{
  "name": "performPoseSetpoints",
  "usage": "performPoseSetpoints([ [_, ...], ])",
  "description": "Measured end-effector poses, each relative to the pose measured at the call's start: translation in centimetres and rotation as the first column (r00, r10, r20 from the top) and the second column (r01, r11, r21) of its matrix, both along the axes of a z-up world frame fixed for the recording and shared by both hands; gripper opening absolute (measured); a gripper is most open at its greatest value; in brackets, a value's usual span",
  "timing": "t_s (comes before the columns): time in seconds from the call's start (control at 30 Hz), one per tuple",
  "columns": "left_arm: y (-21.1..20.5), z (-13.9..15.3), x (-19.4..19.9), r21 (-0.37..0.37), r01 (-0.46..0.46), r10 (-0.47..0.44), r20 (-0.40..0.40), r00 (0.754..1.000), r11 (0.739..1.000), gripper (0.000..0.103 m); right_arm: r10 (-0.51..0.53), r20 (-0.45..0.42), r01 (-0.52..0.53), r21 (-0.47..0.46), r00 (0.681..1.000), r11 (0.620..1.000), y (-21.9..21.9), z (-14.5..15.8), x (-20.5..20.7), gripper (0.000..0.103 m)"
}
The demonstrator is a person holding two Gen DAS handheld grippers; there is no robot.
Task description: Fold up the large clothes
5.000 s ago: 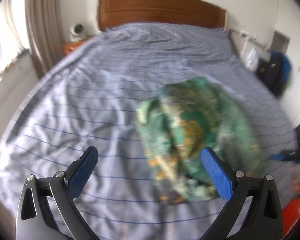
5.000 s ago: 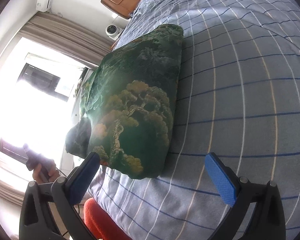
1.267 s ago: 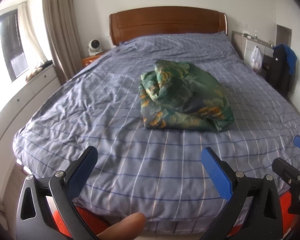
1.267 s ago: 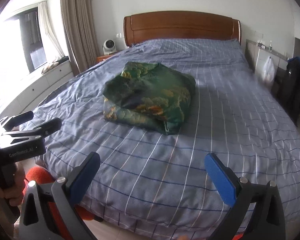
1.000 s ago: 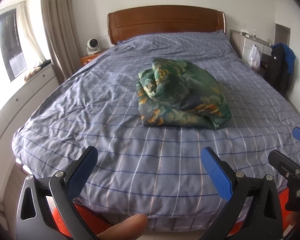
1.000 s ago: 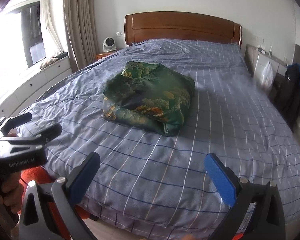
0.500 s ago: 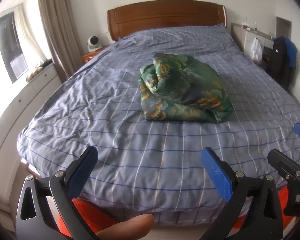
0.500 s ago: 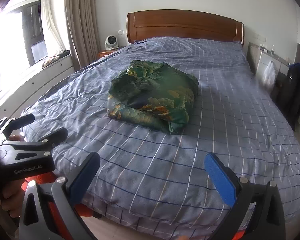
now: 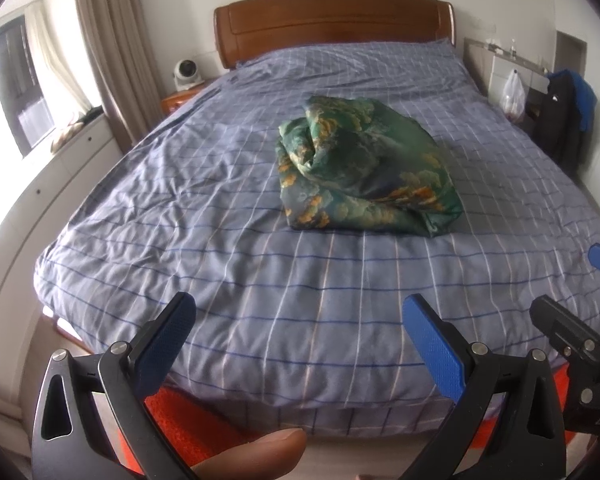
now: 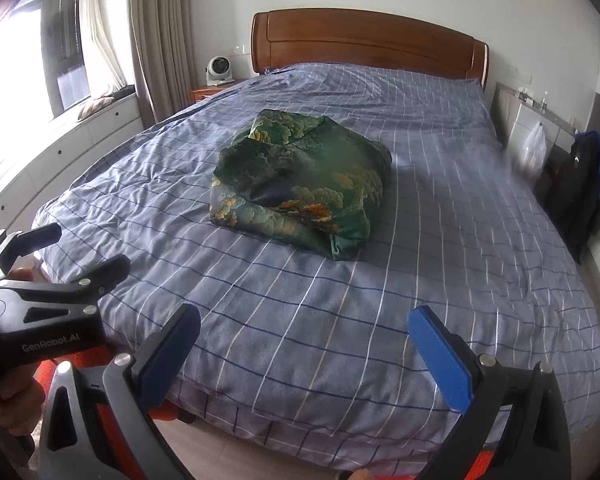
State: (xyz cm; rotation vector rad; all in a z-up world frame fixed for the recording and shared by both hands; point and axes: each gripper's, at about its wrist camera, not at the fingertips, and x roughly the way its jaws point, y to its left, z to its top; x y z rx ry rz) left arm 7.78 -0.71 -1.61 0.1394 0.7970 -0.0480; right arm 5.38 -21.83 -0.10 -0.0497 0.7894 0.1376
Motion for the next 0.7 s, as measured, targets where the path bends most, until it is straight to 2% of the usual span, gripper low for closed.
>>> performPoseSetpoints([
  [0.23,-0.13,0.22,-0.04,-0.003,0.007,-0.007,-0.013,1.0,1.0,0.103,-0.004,0.025,0.004,-0.008,1.0,1.0,0.37,1.05,0.04,0.103],
  [0.43,-0.08,0.1,-0.05,-0.02,0.008,-0.008,-0.016,1.0,1.0,0.103,-0.01,0.009,0.011,-0.007,1.0,1.0,0.38,0.69,0.04,0.103],
  [0.7,-0.39,0.5,-0.58,-0.011,0.008,-0.008,0.019,1.0,1.0,0.103,-0.033,0.004,0.033,0.005,0.999,0.999,-0.4,0.54,-0.11,0.103],
])
